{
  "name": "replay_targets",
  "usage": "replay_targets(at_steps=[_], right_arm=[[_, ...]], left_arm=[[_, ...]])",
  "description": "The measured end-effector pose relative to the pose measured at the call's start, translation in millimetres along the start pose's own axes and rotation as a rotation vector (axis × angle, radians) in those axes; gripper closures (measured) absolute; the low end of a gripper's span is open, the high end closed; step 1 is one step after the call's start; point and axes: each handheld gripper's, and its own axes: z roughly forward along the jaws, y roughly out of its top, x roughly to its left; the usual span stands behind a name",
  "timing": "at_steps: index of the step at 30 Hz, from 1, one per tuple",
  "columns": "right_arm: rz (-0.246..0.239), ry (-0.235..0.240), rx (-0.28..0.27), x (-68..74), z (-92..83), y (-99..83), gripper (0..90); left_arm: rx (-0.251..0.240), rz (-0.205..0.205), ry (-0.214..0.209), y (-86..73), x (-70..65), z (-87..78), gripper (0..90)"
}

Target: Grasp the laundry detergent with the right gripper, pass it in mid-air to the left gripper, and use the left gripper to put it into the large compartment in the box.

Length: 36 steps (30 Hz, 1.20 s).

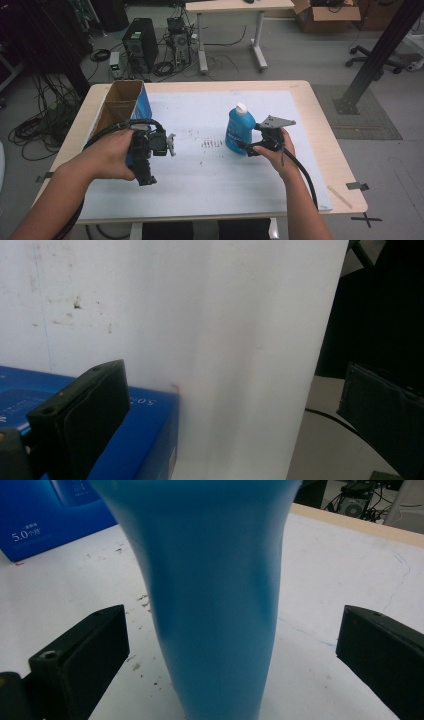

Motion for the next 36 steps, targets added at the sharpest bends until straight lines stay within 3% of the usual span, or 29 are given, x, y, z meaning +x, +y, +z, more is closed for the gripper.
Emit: replay_targets(at_steps=[31, 36], right_arm=[[0.003, -0.002, -0.049, 5.6, 20.1, -2.7, 1.0], [0.011, -0.018, -0.058, 6.2, 20.6, -2.8, 5.5]], left_arm=[[0.000, 0.006, -0.010, 0.0, 0.7, 5.7, 0.4], [0.002, 0.004, -0.008, -0.7, 0.5, 6.3, 0.4]])
